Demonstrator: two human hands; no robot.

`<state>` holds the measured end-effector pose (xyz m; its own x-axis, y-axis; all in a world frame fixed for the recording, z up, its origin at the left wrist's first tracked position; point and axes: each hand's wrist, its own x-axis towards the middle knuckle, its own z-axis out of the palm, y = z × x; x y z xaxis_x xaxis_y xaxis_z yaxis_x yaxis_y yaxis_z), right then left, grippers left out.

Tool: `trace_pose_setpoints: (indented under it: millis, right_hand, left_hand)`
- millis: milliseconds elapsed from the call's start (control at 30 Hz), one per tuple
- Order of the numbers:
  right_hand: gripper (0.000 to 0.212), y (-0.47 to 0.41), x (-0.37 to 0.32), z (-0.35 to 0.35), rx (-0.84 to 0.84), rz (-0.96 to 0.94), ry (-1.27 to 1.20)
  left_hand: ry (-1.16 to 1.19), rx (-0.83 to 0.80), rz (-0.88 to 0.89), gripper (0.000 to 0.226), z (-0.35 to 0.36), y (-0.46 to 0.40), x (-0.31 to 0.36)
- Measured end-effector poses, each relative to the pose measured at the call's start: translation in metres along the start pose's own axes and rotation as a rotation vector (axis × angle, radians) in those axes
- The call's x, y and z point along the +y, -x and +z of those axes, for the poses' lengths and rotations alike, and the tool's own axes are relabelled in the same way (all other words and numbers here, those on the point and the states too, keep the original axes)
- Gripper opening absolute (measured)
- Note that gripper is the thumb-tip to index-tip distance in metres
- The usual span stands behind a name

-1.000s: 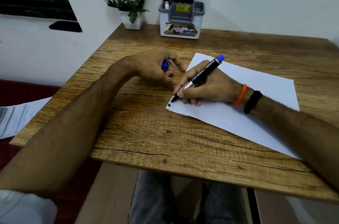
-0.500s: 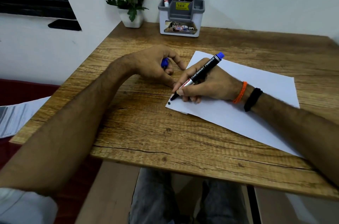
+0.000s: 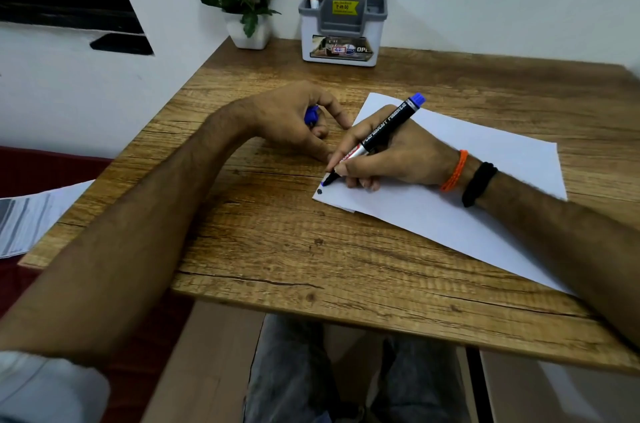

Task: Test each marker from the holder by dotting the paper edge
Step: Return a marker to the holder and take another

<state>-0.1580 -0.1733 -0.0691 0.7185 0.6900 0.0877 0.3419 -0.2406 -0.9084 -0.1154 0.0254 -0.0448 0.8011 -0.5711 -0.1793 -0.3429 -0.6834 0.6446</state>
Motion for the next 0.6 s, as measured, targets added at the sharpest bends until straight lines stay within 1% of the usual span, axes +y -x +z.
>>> trace_pose_setpoints:
  millis: [133,233,367,500,600]
  right_hand:
    - [0.010,-0.0007,-0.0001,0.0011,0.041,-0.004,0.001]
    - [0.010,0.0000,-0.0002,-0.0004,0.007,0.000,0.002]
    - [0.010,-0.0012,0.0010,0.0001,0.044,0.015,-0.001]
    - [0.010,-0.0006,0.0010,-0.0004,0.010,0.006,-0.004]
    - [0.010,-0.0017,0.0018,0.0002,0.049,0.012,-0.023]
  left_hand:
    - [-0.003,-0.005,0.005,0.045,-0.0002,-0.0001,-0.0008]
    - [-0.001,-0.010,-0.001,0.045,-0.0003,-0.0005,-0.0005]
    - [0.003,-0.007,-0.001,0.045,0.0001,0.0003,0.0001]
    - [0.005,-0.006,-0.008,0.044,0.0004,0.0004,0.0009]
    - [0.010,-0.016,-0.003,0.045,0.0003,0.0008,0.0017]
